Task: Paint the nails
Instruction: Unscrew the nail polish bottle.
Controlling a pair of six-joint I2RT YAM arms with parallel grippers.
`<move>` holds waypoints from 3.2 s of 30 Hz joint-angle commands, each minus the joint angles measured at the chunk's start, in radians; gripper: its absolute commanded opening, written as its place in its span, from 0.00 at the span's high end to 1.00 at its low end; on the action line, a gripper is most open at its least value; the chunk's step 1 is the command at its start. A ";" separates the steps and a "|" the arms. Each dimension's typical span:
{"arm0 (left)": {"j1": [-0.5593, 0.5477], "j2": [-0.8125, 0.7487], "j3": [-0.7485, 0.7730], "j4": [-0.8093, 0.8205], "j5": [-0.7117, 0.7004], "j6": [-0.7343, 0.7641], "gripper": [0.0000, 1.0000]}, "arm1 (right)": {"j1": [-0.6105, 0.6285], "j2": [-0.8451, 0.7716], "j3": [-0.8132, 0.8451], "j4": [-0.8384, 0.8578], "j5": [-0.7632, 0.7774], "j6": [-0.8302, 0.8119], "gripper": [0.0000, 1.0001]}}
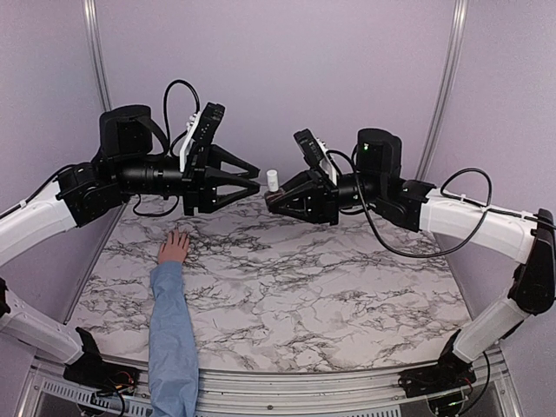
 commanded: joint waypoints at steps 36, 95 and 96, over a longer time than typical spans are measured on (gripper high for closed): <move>-0.052 0.077 0.113 -0.203 -0.084 0.136 0.73 | 0.043 0.042 0.098 -0.154 -0.056 -0.106 1.00; -0.119 0.136 0.105 0.012 -0.740 -0.291 1.00 | 0.069 -0.046 0.051 -0.097 0.822 -0.240 1.00; -0.119 0.139 0.105 0.014 -0.733 -0.293 1.00 | 0.068 -0.047 0.049 -0.093 0.820 -0.238 1.00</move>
